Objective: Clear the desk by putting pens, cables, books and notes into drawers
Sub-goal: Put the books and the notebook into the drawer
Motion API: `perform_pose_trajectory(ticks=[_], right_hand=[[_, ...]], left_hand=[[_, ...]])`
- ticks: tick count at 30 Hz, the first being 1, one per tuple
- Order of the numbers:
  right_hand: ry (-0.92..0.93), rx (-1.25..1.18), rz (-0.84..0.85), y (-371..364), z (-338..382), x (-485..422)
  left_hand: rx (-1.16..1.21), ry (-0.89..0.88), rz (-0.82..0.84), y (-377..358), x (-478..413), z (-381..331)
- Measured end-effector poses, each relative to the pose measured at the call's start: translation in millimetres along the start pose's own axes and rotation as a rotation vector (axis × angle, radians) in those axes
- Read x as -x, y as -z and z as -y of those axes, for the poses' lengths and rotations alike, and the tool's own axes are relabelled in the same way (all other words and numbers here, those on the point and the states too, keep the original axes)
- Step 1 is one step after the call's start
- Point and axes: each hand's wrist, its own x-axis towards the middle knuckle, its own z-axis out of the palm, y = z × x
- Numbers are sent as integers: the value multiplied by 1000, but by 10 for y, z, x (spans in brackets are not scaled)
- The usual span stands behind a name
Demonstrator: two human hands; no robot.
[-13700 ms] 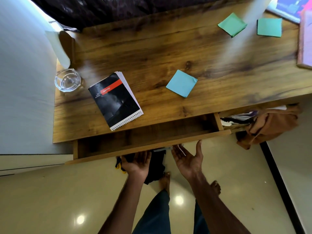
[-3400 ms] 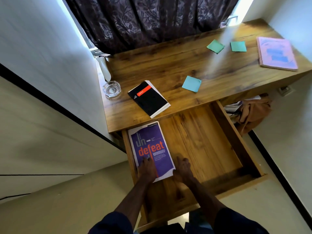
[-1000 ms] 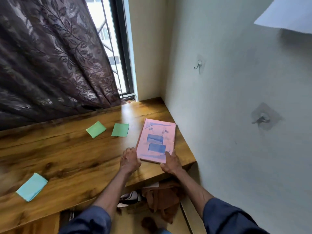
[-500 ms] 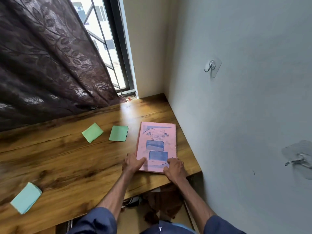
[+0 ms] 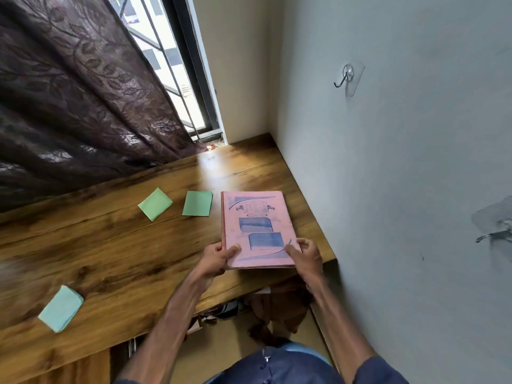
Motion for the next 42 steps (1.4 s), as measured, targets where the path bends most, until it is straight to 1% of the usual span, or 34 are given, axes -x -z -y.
perform_pose_trajectory(ticks=[2, 4, 6, 9, 12, 14, 17, 19, 22, 25, 30, 35, 42], right_hand=[[-144, -226, 146, 38, -6, 13], [-200, -355, 342, 35, 41, 96], [-146, -331, 460, -8, 118, 235], [-58, -325, 530, -127, 191, 529], [-16, -359, 561, -261, 247, 859], [42, -318, 564, -354, 223, 1134], [129, -277, 554, -443, 97, 1558], [159, -291, 552, -468, -50, 1919], [171, -336, 538, -476, -384, 2507], [179, -431, 537, -472, -797, 3088], [189, -445, 520, -408, -1286, 3761], [207, -456, 566, -349, -1606, 4264], [248, -482, 624, -290, -1829, 4795]], left_hand=[[69, 21, 63, 155, 138, 133], [139, 30, 122, 341, 267, 308], [154, 29, 141, 511, 412, 478], [166, 10, 124, 727, 717, 752], [151, -11, 57, 899, 1000, 1015], [149, -24, -2, 1008, 1176, 1243], [232, -38, -64, 1163, 1430, 1597], [274, -61, -84, 1282, 1643, 1843], [277, -77, -63, 1442, 1951, 2259], [279, -87, -43, 1557, 2281, 2666], [304, -35, -19, 1616, 2805, 3223], [249, -56, 3, 1684, 3232, 3564], [195, -94, -27, 1789, 3639, 3759]])
